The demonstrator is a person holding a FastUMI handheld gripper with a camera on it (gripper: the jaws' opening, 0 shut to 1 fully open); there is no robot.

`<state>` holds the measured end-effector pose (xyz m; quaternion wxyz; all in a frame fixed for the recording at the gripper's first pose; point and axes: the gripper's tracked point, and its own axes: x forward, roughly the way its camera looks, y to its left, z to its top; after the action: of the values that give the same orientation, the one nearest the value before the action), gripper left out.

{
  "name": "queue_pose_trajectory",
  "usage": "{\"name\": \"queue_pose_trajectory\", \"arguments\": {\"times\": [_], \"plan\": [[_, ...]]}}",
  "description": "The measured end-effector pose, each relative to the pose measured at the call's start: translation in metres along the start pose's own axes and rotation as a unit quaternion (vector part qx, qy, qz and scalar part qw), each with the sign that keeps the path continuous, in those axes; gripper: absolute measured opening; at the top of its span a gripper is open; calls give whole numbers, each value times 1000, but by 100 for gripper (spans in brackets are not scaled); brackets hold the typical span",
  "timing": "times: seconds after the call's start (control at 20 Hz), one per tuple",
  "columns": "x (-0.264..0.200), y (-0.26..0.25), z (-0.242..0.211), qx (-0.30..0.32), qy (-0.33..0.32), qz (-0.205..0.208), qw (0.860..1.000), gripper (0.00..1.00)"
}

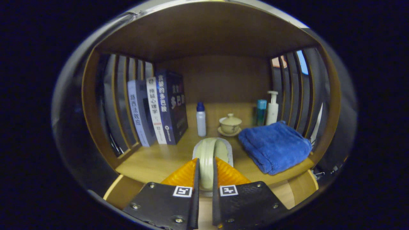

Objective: Pull open the drawer, take out the items inside it, and place them on the countertop above the cabinet.

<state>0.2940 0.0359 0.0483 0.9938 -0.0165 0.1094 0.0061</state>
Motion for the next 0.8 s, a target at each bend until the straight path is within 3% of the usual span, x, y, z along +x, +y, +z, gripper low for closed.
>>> {"name": "queue_pose_trajectory", "arguments": {"times": [0.3,0.8], "plan": [[38,-3,8,37,-38,31,998,17],[66,-2,22,21,-66,18,997,18]]}}
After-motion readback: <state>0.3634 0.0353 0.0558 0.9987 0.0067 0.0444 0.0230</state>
